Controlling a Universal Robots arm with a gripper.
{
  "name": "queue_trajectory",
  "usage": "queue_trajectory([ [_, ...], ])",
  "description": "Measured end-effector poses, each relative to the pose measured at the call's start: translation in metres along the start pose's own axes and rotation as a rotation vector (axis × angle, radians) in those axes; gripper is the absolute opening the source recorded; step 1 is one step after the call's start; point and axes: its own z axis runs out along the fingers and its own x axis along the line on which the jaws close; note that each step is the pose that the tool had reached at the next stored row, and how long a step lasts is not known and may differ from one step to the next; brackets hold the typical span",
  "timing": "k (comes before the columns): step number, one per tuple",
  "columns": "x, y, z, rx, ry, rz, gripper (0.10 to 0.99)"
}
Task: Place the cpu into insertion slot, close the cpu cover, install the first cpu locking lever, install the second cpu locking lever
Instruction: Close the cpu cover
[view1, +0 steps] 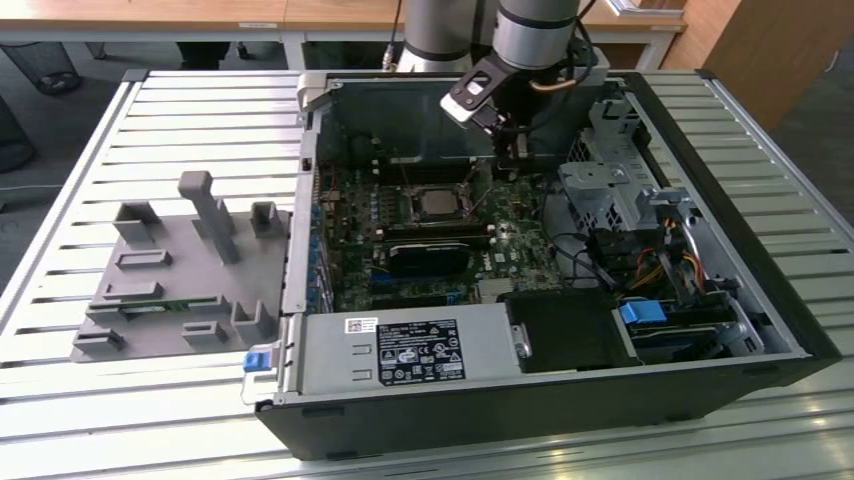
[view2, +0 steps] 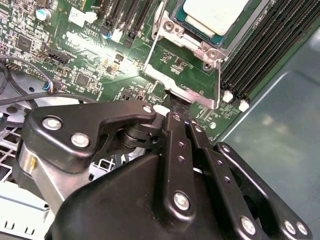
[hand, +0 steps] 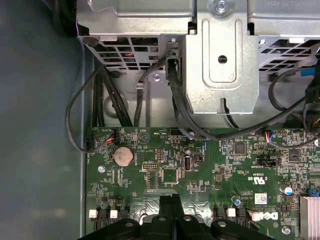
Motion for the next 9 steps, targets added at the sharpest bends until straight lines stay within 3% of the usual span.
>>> queue_trajectory([
  [9,-0.0001,-0.0049,-0.0001,0.000,0.0001,0.000,0.106],
])
